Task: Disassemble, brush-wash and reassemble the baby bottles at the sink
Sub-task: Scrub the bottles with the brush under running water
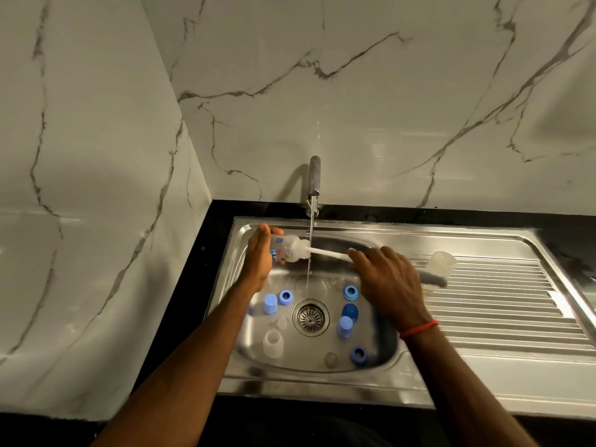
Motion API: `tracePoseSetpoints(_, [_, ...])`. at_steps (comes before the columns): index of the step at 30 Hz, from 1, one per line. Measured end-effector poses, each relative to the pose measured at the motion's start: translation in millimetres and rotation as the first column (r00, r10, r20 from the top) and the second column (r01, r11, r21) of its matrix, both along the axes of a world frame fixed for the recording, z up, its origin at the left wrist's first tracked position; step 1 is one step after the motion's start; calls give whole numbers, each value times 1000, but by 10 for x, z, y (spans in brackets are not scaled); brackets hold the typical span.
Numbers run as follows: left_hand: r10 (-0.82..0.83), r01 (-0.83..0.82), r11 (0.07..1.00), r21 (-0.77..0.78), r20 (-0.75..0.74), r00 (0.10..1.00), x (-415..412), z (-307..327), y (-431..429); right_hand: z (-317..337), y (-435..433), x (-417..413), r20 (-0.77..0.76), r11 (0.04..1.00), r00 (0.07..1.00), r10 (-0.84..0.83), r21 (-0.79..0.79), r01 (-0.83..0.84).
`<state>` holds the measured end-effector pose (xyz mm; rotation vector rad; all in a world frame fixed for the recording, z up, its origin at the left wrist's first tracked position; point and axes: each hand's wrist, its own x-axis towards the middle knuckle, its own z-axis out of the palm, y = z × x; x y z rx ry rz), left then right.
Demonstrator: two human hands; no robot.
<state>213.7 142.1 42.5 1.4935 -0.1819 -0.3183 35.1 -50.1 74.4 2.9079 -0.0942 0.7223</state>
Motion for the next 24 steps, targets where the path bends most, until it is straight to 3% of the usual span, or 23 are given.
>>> tracePoseSetpoints(5, [42, -49, 997, 61, 103, 994, 110, 194, 40, -92, 51, -52, 21, 964, 997, 71, 257, -74])
tracePoseSetpoints(9, [38, -46, 992, 119, 71, 997, 67, 24, 80, 149, -117, -73, -230, 882, 944, 237, 458, -110])
tracePoseSetpoints(12, [47, -51, 988, 146, 35, 998, 10, -71, 65, 223, -159, -1, -374, 956, 921, 113, 294, 2])
tracePoseSetpoints(15, [72, -74, 989, 129, 18, 997, 34, -23, 39, 137, -100, 38, -273, 992, 962, 14, 122, 20])
tracePoseSetpoints(17, [88, -93, 989, 117, 52, 995, 83, 22, 19, 50, -44, 46, -188, 995, 982, 28, 102, -9])
tracePoseSetpoints(20, [71, -86, 989, 121, 123, 990, 99, 58, 7, 19, -41, 59, -127, 956, 984, 121, 281, -81])
tracePoseSetpoints(24, [14, -40, 988, 151, 168, 986, 140, 39, 55, 98, -173, 28, -318, 750, 879, 355, 659, -64])
